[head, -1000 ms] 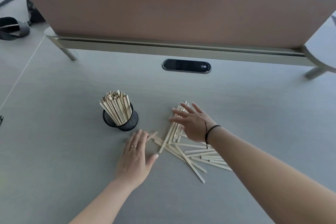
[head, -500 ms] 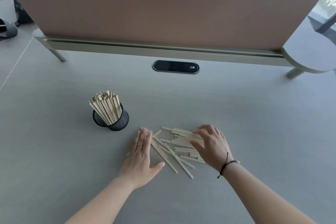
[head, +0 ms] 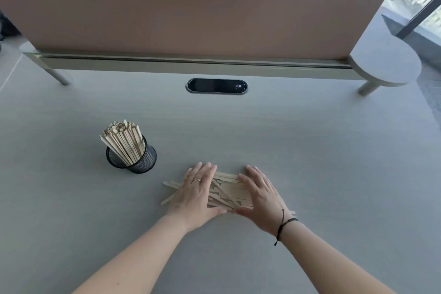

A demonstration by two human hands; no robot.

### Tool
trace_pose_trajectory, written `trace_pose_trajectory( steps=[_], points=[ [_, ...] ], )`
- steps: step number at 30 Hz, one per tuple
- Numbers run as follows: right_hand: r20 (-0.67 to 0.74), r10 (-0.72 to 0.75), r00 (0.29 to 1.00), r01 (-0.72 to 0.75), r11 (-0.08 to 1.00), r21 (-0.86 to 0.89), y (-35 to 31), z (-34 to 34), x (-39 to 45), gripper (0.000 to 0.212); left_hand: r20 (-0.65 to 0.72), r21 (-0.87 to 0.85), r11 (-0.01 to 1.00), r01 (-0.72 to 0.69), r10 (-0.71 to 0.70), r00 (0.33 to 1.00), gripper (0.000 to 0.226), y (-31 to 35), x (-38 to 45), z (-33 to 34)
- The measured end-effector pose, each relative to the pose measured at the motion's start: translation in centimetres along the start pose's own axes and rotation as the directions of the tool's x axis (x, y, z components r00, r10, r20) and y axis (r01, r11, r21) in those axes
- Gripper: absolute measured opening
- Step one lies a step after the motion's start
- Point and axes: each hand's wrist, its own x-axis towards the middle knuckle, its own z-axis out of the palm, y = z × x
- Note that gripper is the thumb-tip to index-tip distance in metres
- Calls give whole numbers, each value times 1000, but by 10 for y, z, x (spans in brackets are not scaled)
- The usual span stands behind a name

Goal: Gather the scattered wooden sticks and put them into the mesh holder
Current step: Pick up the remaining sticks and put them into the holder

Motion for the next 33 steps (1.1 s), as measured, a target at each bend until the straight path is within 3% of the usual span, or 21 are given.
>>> trace_pose_trajectory(
  steps=[4, 9, 15, 18, 23, 33],
  points=[
    [-32, -14, 999, 13, 999, -41, 3, -3, 4, 89, 14, 78, 996, -47, 46, 999, 105, 3, 3, -5],
    [-79, -34, 996, 25, 993, -114, -1, -8, 8, 90, 137, 98, 986, -132, 119, 983, 104, 13, 13, -12],
    [-41, 44, 998, -50, 987, -155, 11, -13, -6, 125, 154, 106, 975, -197, 179, 972, 99, 39, 27, -12],
    [-66, 100, 993, -109, 983, -148, 27, -13, -20, 132, 132, 92, 977, -192, 179, 975, 94, 50, 33, -11],
    [-61, 157, 986, -164, 976, -143, 34, -1, -35, 123, 138, 69, 992, -102, 92, 986, 84, 59, 44, -12],
    [-192, 190, 963, -190, 982, 19, 26, 12, -24, 100, 242, 50, 998, -43, 30, 970, 67, 66, 58, -18]
  ],
)
